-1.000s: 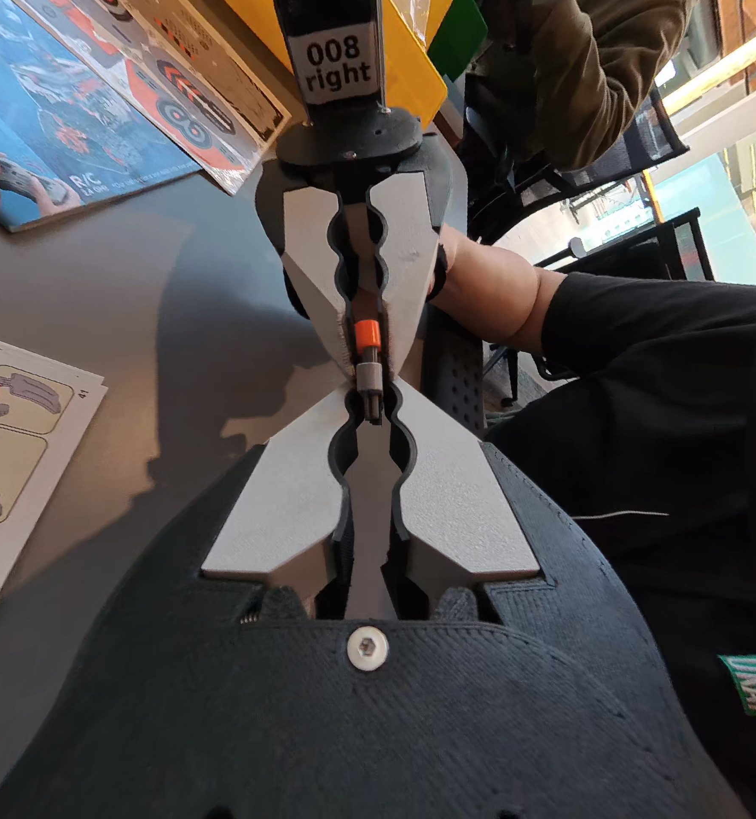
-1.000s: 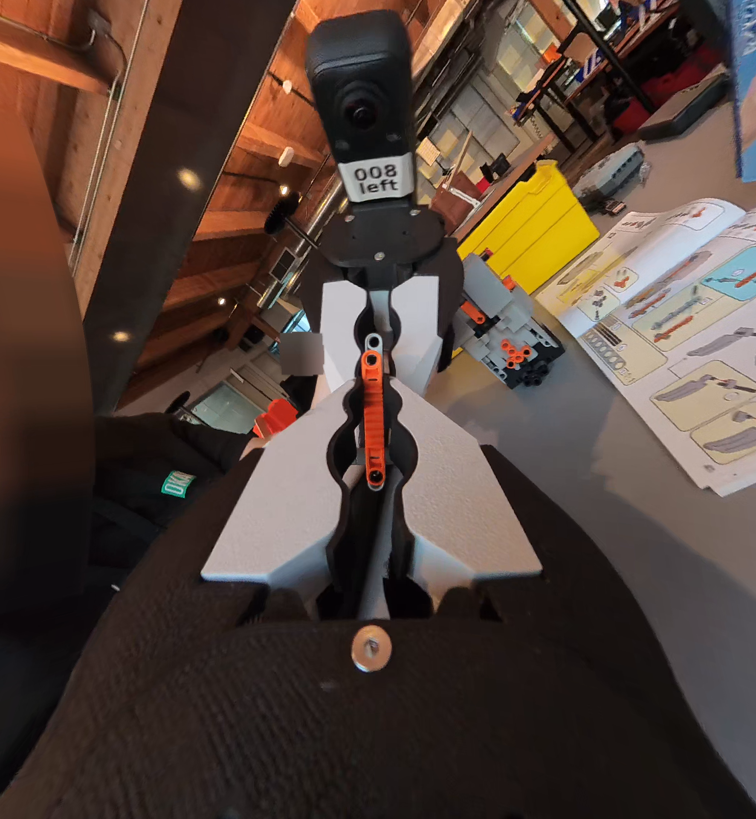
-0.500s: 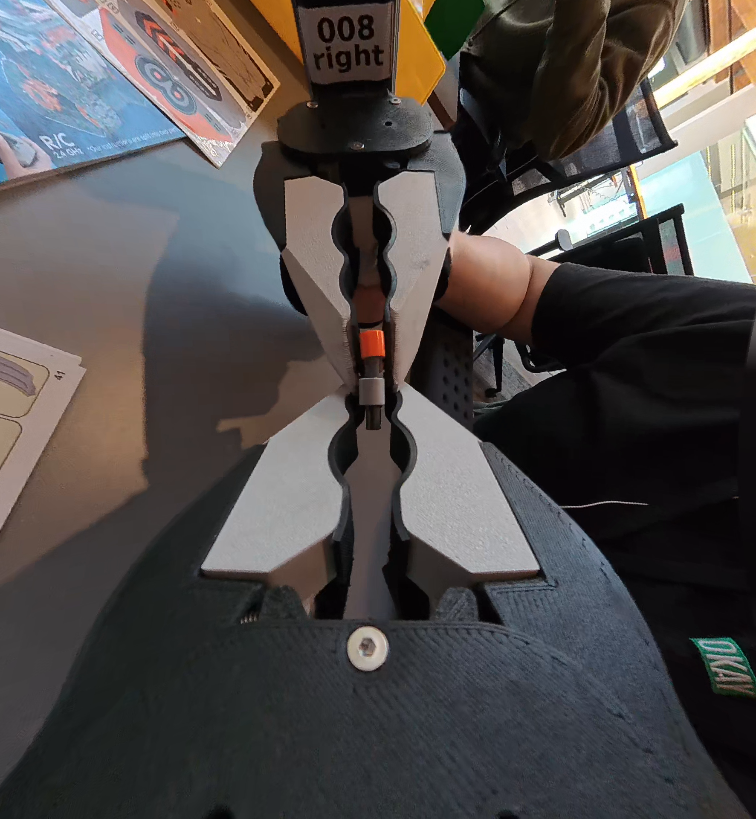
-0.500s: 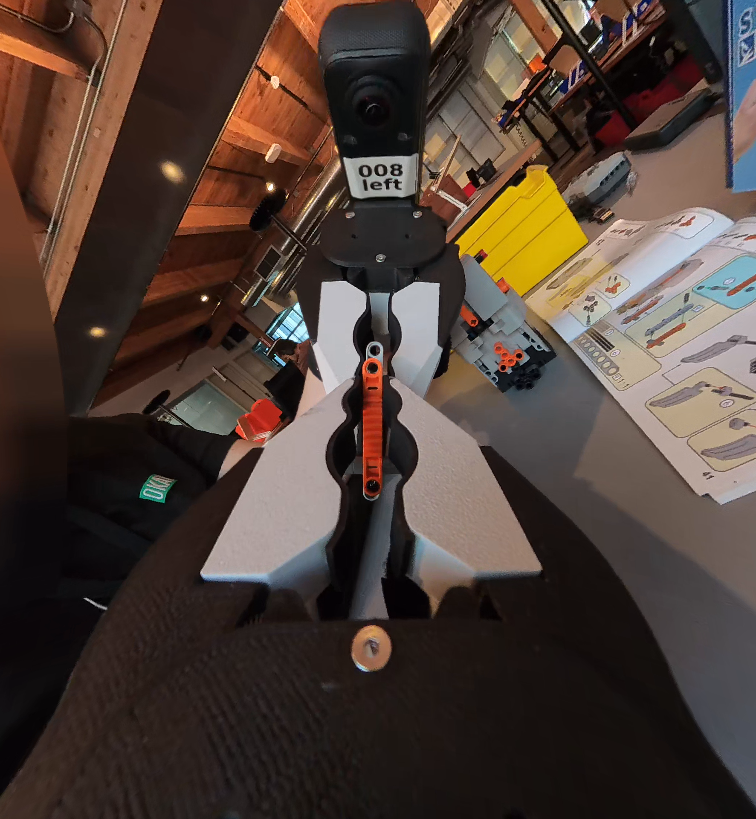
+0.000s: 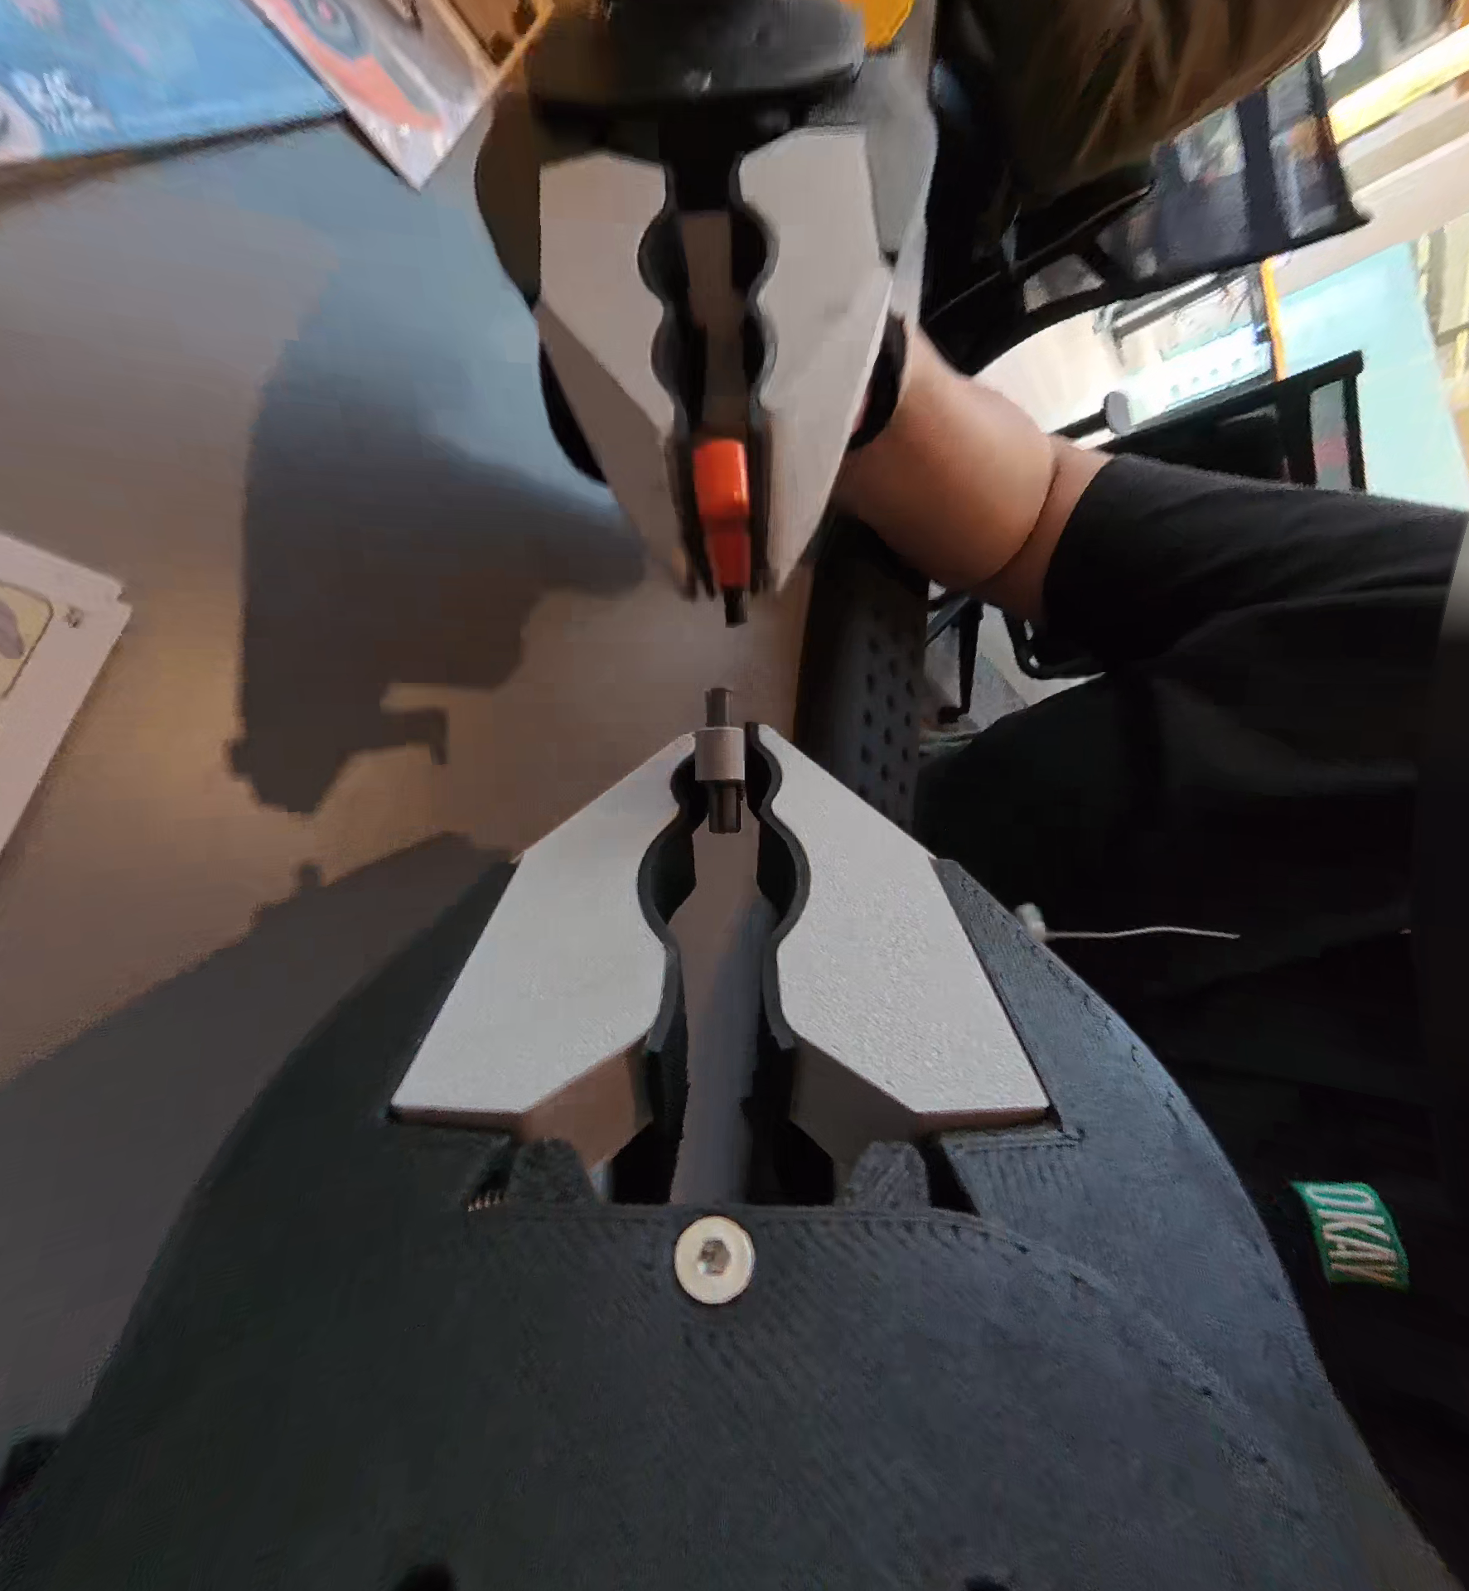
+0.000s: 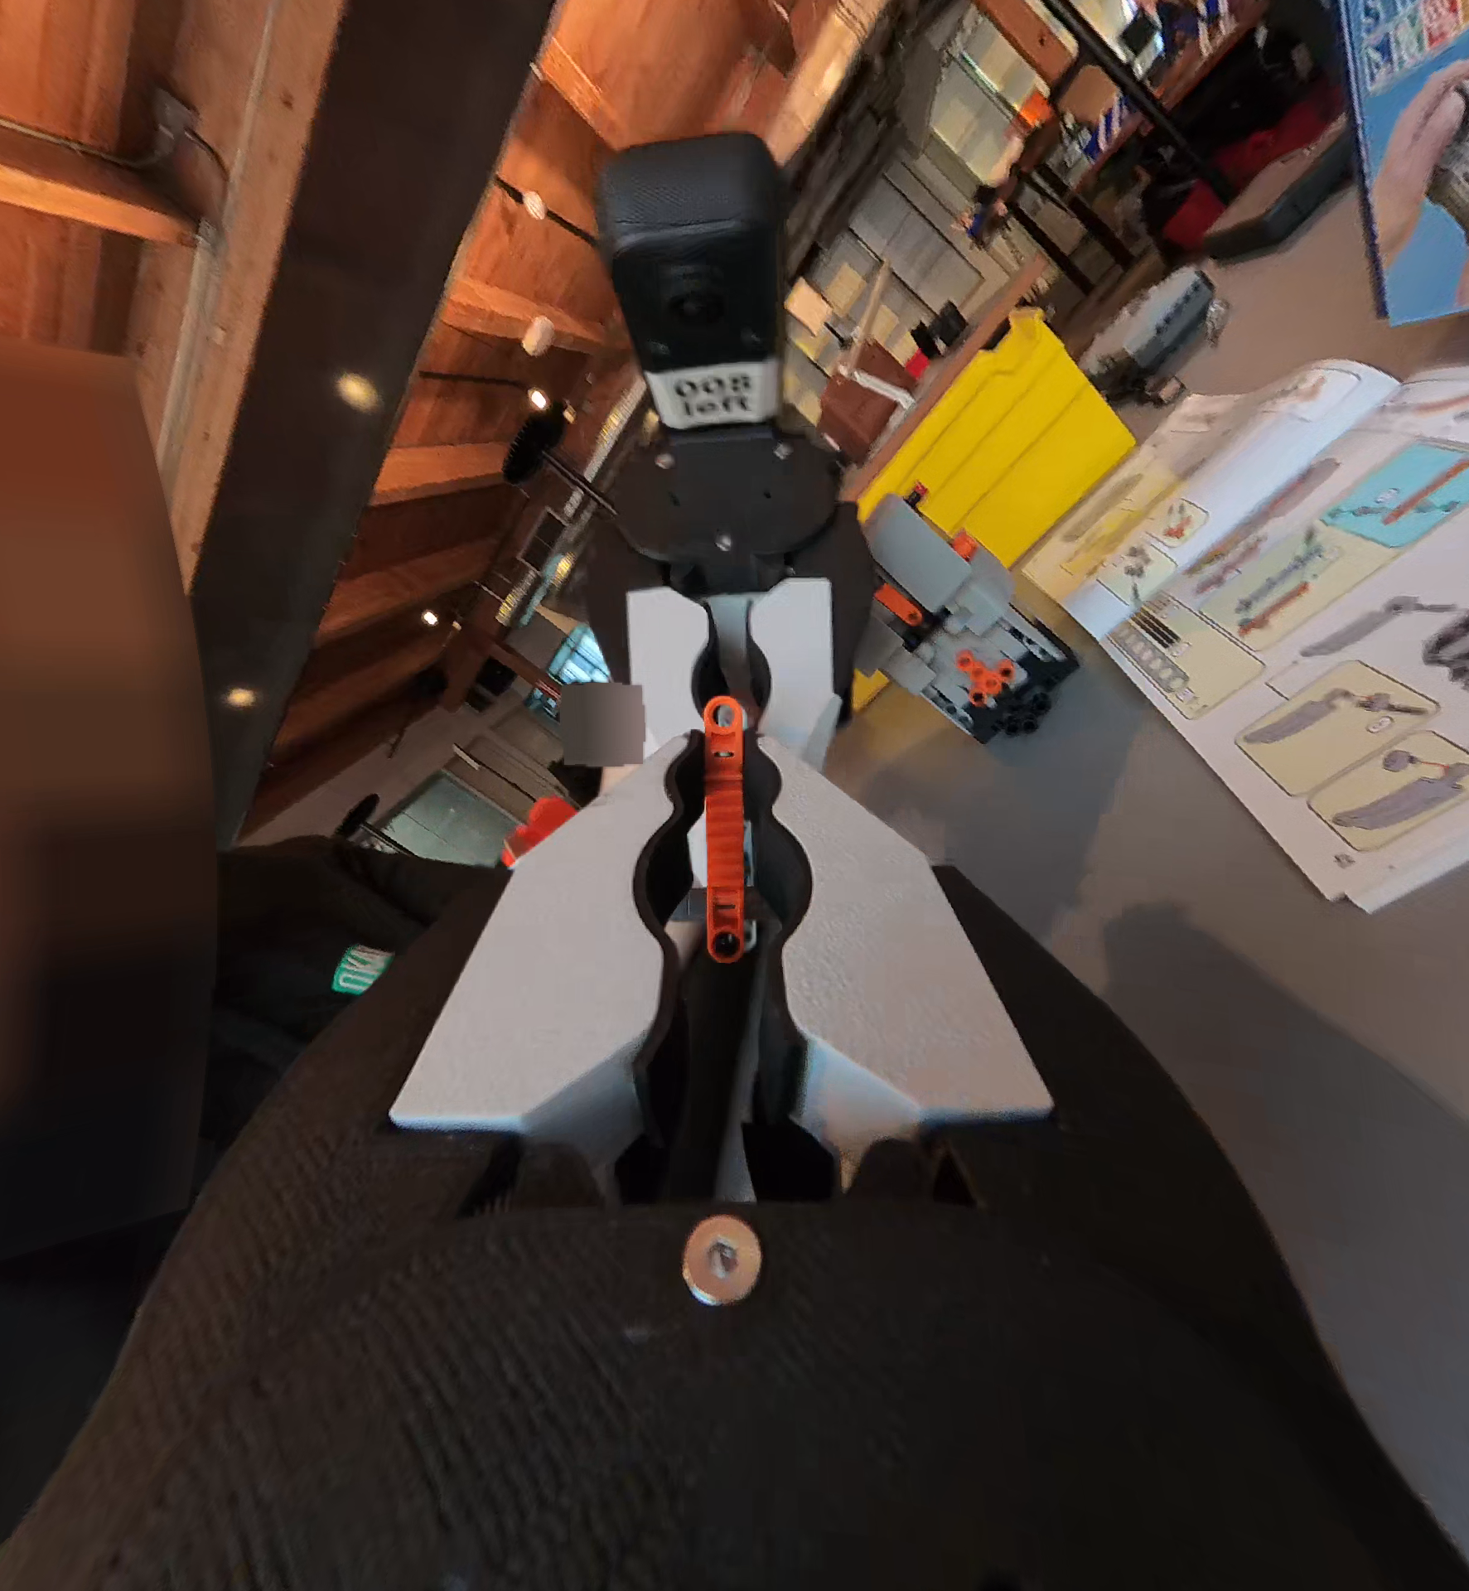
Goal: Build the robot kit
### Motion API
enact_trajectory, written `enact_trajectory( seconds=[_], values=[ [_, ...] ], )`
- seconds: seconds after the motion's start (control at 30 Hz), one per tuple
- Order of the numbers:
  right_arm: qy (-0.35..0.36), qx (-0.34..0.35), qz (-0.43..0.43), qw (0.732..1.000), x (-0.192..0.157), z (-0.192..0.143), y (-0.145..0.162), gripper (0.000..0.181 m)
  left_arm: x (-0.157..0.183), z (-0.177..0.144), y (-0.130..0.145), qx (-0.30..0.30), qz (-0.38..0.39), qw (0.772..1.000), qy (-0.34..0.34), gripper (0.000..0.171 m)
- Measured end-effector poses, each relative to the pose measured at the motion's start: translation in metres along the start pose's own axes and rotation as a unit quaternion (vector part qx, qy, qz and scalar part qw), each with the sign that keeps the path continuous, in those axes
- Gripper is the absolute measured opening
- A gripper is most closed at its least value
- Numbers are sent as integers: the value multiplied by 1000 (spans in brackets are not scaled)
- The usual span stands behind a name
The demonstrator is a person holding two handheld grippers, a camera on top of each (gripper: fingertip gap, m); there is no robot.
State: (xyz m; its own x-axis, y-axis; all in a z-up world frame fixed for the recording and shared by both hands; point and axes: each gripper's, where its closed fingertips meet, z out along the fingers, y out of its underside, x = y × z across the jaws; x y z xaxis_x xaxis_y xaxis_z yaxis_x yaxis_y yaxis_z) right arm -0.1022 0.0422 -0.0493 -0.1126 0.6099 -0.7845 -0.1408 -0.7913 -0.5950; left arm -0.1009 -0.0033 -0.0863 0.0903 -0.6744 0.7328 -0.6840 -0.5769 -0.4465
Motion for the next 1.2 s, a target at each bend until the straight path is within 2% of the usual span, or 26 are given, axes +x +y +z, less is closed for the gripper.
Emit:
enact_trajectory(
  seconds=[0.07, 0.13, 0.27, 0.47, 0.57, 0.7, 0.97, 1.2],
  values=[
    [54, -47, -8, 997, 11, -5, 10, 6, -3, -10, 9, -12, 2, 999, -32, 6],
    [134, -109, -42, 984, 27, -12, 23, 6, 2, -24, 15, -14, 13, 999, -51, 6],
    [276, -243, -85, 926, 60, -31, 57, 6, 33, -43, 17, 2, 55, 997, -50, 6],
    [327, -336, -106, 877, 84, -35, 90, 7, 40, -58, 36, -21, 84, 992, -89, 6],
    [298, -323, -85, 894, 83, -26, 93, 6, 35, -62, 36, -11, 71, 994, -83, 6],
    [284, -314, -96, 901, 86, -25, 90, 6, 31, -61, 35, -9, 63, 995, -76, 6],
    [276, -327, -148, 892, 88, -27, 87, 7, 32, -57, 32, -12, 68, 995, -71, 6],
    [296, -314, -179, 884, 93, -32, 76, 17, 33, -57, 32, -10, 72, 995, -72, 6]
  ],
)
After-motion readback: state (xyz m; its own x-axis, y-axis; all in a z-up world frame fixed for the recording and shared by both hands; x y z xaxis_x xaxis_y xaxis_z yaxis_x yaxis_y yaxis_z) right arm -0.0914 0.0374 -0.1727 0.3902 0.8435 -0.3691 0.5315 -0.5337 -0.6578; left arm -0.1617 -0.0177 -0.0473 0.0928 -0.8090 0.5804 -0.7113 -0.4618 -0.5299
